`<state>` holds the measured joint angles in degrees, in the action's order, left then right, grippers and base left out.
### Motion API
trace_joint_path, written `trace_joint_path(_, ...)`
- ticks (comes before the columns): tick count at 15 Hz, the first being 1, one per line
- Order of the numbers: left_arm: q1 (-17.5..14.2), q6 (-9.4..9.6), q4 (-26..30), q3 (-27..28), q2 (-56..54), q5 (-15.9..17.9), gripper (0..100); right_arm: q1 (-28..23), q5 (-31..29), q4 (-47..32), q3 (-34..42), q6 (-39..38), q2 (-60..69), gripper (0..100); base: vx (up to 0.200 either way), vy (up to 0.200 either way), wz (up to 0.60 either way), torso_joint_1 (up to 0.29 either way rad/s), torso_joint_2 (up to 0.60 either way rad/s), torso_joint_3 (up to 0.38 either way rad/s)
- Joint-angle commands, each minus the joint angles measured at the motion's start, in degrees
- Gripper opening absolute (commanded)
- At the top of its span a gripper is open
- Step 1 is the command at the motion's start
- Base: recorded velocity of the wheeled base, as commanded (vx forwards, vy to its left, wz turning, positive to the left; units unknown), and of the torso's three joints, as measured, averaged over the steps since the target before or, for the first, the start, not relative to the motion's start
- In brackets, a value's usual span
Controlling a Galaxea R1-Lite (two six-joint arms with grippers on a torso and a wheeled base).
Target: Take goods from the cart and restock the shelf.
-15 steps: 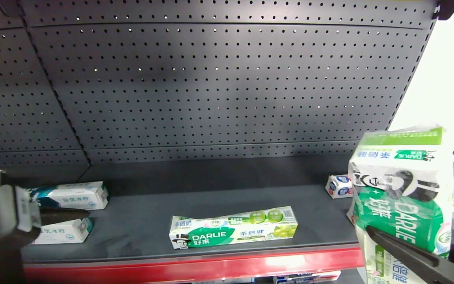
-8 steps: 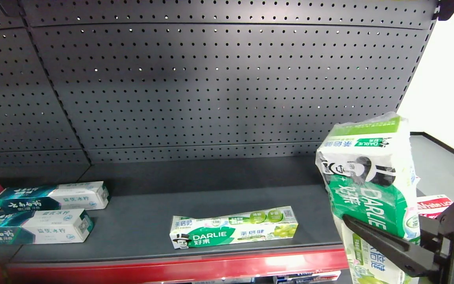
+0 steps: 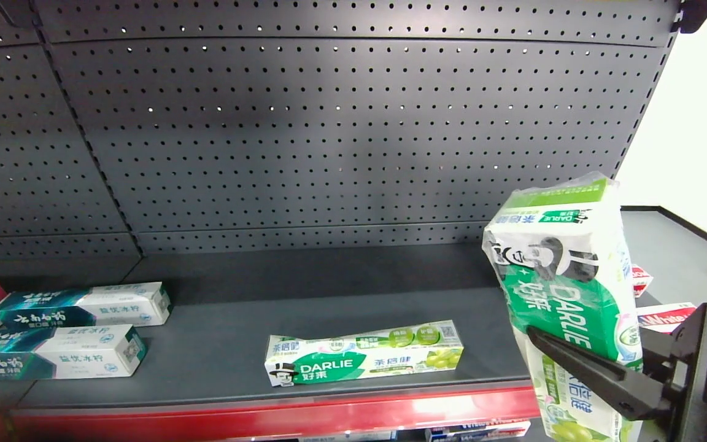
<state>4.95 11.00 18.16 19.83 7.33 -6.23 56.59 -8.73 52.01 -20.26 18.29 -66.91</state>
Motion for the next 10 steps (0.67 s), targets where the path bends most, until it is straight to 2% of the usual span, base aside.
trace_joint_path(1,-3.1,-0.36,2.14,0.2,-2.84,-0.45,100,0.1,0.03,0.03,-0.48,0.0,-0.15,0,0.0,0.0,0.0,0.0,0.0,0.0)
trace_joint_path(3,-4.6,-0.45,1.7,-3.84,-5.66,0.43,100,0.1,0.03,0.03,-0.39,0.0,-0.15,0,0.0,0.0,0.0,0.0,0.0,0.0)
trace_joint_path(5,-4.77,-0.8,-1.46,-9.55,-6.71,3.5,100,0.1,0.03,0.03,-0.13,0.0,0.03,0,0.0,0.0,0.0,0.0,0.0,0.0)
trace_joint_path(6,-4.77,-1.42,-8.14,-13.95,-6.71,5.26,100,0.1,0.03,0.03,-0.04,0.0,0.12,0,0.0,0.0,0.0,0.0,0.0,0.0)
trace_joint_path(7,-4.69,-5.02,-19.57,-18.87,-6.62,8.78,100,0.1,0.03,0.03,0.05,0.0,0.12,0,0.0,0.0,0.0,0.0,0.0,0.0)
trace_joint_path(8,-4.77,-8.45,-22.21,-19.83,-6.8,12.73,100,0.1,0.03,0.03,0.05,0.0,-0.15,0,0.0,0.0,0.0,0.0,0.0,0.0)
trace_joint_path(9,-4.77,-11.79,-22.38,-19.83,-6.8,16.69,100,0.1,0.03,0.03,-0.22,0.0,-0.67,0,0.0,0.0,0.0,0.0,0.0,0.0)
trace_joint_path(10,-4.77,-16.53,-22.29,-19.83,-6.8,17.74,100,0.1,0.03,0.03,-0.66,0.0,-2.52,0,0.0,0.0,0.0,0.0,0.0,0.0)
